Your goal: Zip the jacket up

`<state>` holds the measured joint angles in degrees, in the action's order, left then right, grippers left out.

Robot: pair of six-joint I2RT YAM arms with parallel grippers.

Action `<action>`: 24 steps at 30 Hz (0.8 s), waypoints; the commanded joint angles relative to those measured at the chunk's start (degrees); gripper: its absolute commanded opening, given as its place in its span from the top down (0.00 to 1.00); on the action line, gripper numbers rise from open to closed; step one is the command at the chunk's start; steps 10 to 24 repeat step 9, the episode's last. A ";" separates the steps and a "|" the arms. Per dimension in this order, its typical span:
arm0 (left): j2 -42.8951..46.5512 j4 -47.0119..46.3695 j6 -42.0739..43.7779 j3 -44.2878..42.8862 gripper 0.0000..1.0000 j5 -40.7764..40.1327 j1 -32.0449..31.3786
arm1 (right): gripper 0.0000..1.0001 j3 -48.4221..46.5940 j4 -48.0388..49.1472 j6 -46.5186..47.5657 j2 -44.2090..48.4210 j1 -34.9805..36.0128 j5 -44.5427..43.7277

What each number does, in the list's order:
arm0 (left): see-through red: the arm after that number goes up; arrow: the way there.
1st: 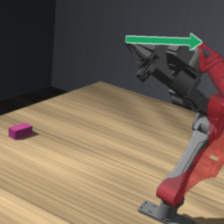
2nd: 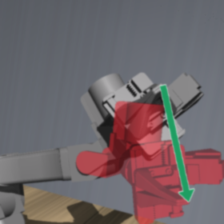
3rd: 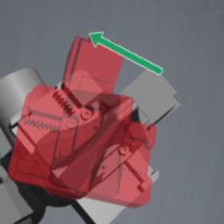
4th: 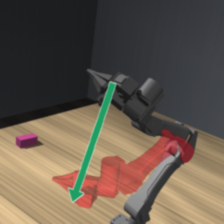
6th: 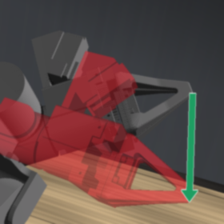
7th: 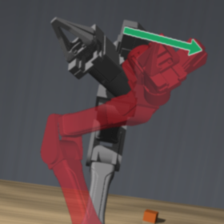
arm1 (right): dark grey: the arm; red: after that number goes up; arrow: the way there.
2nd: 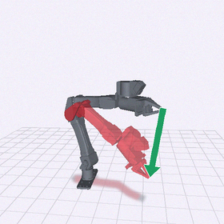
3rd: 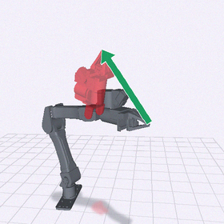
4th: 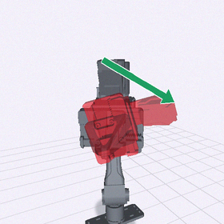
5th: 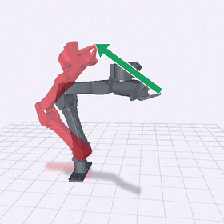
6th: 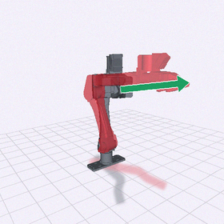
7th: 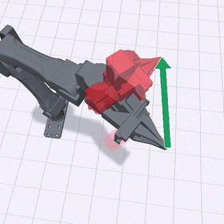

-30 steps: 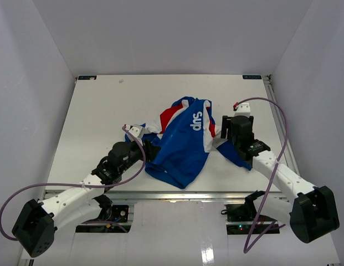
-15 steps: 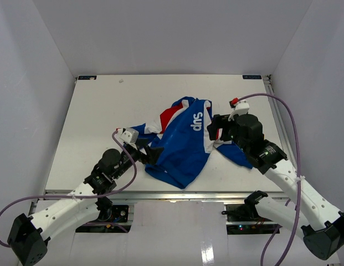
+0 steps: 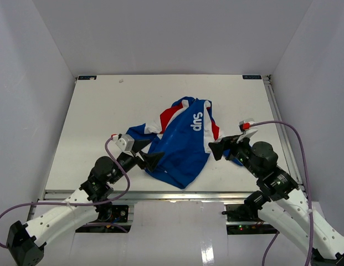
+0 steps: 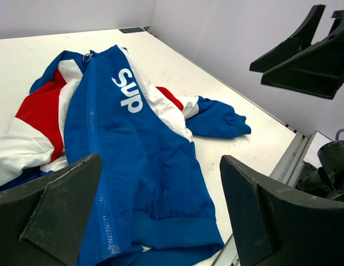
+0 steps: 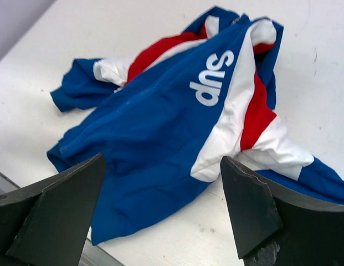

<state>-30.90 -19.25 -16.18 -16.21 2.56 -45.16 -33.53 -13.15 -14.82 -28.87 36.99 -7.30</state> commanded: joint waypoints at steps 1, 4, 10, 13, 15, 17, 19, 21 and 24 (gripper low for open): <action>0.52 -0.61 1.00 0.12 0.02 1.40 -0.46 | 0.10 0.59 4.39 0.32 3.97 0.19 -0.24; 0.67 -0.87 1.00 0.32 0.02 1.46 -0.52 | 0.10 1.09 4.63 0.23 5.62 0.11 -0.30; 0.49 -0.97 1.06 0.46 0.02 1.49 -0.63 | 0.10 0.85 3.86 -0.27 5.09 0.19 -0.89; 0.49 -0.97 1.06 0.46 0.02 1.49 -0.63 | 0.10 0.85 3.86 -0.27 5.09 0.19 -0.89; 0.49 -0.97 1.06 0.46 0.02 1.49 -0.63 | 0.10 0.85 3.86 -0.27 5.09 0.19 -0.89; 0.49 -0.97 1.06 0.46 0.02 1.49 -0.63 | 0.10 0.85 3.86 -0.27 5.09 0.19 -0.89; 0.49 -0.97 1.06 0.46 0.02 1.49 -0.63 | 0.10 0.85 3.86 -0.27 5.09 0.19 -0.89; 0.49 -0.97 1.06 0.46 0.02 1.49 -0.63 | 0.10 0.85 3.86 -0.27 5.09 0.19 -0.89; 0.49 -0.97 1.06 0.46 0.02 1.49 -0.63 | 0.10 0.85 3.86 -0.27 5.09 0.19 -0.89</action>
